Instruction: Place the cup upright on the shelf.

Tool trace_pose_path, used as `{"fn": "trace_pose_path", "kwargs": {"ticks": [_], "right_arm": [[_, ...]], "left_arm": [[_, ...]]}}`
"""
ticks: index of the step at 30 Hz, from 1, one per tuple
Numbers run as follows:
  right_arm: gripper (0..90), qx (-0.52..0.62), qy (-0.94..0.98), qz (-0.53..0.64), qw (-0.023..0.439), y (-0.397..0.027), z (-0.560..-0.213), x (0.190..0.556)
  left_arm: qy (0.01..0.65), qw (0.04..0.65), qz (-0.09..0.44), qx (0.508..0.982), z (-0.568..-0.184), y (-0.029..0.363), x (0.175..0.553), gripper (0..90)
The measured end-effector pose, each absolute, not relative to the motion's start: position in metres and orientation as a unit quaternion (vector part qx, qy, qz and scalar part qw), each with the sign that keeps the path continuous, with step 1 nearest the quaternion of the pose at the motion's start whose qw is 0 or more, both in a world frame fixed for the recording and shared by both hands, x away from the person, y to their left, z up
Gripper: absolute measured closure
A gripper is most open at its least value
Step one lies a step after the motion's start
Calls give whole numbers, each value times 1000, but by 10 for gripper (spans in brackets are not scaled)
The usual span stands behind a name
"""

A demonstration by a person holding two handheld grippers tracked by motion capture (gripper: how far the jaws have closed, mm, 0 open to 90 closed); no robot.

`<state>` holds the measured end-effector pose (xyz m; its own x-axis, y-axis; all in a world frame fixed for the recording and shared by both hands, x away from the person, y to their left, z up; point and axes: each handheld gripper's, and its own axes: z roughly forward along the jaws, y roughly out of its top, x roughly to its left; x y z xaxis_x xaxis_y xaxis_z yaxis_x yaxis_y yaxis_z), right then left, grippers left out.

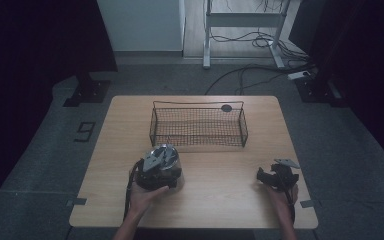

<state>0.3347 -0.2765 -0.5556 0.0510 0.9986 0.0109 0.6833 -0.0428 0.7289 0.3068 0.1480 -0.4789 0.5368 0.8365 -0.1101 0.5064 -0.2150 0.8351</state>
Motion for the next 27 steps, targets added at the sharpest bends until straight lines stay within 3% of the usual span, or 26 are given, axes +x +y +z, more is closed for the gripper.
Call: {"fn": "trace_pose_path", "kwargs": {"ticks": [27], "right_arm": [[75, 669, 628, 276, 285, -276, -556, 336]], "left_arm": [[433, 436, 194, 765, -484, 142, 304, 37]]}}
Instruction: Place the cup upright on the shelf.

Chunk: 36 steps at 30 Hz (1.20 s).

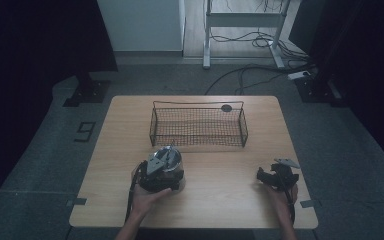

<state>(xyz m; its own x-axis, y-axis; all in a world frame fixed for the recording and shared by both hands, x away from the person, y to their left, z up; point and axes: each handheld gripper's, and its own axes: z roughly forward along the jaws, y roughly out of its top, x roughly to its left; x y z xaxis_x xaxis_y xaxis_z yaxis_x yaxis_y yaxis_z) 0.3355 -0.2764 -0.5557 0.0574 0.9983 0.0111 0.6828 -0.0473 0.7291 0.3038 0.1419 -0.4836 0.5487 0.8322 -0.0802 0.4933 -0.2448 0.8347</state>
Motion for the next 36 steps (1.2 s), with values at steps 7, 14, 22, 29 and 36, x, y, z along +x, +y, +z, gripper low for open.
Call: {"fn": "trace_pose_path", "kwargs": {"ticks": [7, 14, 22, 29, 36], "right_arm": [[75, 669, 628, 276, 285, -276, -556, 336], [75, 669, 628, 276, 285, -276, -556, 336], [75, 668, 629, 276, 285, -276, -556, 336], [75, 668, 629, 276, 285, -277, -556, 336], [75, 668, 629, 276, 285, -277, -556, 336]], "left_arm": [[432, 444, 188, 762, -484, 143, 305, 39], [435, 457, 188, 753, -476, 148, 307, 39], [436, 468, 192, 744, -466, 152, 310, 39], [435, 469, 193, 744, -459, 151, 313, 39], [432, 475, 197, 741, -446, 149, 322, 39]]}}
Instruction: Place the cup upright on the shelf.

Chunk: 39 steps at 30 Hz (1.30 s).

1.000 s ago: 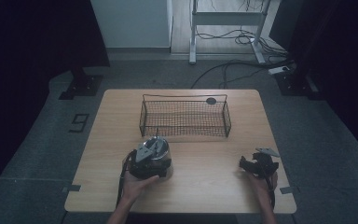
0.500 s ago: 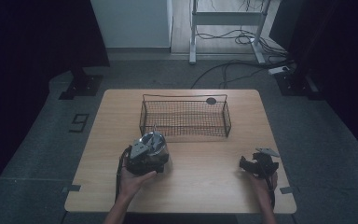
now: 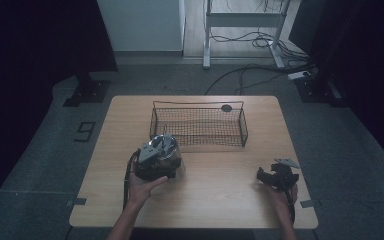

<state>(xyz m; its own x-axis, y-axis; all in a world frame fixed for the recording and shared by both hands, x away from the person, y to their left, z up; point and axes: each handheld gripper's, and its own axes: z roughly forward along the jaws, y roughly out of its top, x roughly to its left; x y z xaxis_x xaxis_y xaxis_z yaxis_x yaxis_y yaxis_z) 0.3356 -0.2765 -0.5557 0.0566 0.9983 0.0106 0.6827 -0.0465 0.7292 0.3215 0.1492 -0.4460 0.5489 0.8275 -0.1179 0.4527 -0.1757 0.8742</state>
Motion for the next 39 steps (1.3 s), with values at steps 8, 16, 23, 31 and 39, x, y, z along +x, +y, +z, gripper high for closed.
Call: {"fn": "trace_pose_path", "kwargs": {"ticks": [8, 16, 23, 31, 39], "right_arm": [[75, 669, 629, 276, 285, -277, -556, 336], [75, 669, 628, 277, 285, -277, -556, 336], [76, 670, 626, 277, 286, -277, -556, 337], [77, 670, 627, 276, 285, -277, -556, 336], [79, 670, 627, 276, 286, -277, -556, 336]], "left_arm": [[426, 483, 197, 740, -429, 147, 333, 40], [426, 487, 198, 736, -412, 143, 348, 39], [426, 499, 207, 725, -389, 145, 367, 40], [426, 496, 214, 725, -370, 139, 384, 39], [428, 504, 209, 720, -361, 132, 402, 39]]}}
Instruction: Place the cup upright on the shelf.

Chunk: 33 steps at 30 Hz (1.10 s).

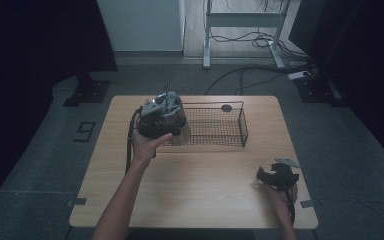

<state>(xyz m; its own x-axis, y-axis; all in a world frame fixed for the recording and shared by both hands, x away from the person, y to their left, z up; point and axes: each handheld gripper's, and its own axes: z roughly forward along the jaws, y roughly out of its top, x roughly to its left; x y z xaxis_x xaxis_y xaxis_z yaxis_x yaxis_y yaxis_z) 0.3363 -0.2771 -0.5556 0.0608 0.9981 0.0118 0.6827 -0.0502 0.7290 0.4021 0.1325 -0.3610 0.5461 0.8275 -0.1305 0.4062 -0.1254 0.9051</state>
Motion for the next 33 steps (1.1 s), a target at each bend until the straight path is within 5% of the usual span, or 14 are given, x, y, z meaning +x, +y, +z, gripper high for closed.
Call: {"fn": "trace_pose_path", "kwargs": {"ticks": [33], "right_arm": [[83, 671, 626, 276, 287, -277, -556, 336]], "left_arm": [[458, 464, 250, 716, -391, 112, 482, 39]]}}
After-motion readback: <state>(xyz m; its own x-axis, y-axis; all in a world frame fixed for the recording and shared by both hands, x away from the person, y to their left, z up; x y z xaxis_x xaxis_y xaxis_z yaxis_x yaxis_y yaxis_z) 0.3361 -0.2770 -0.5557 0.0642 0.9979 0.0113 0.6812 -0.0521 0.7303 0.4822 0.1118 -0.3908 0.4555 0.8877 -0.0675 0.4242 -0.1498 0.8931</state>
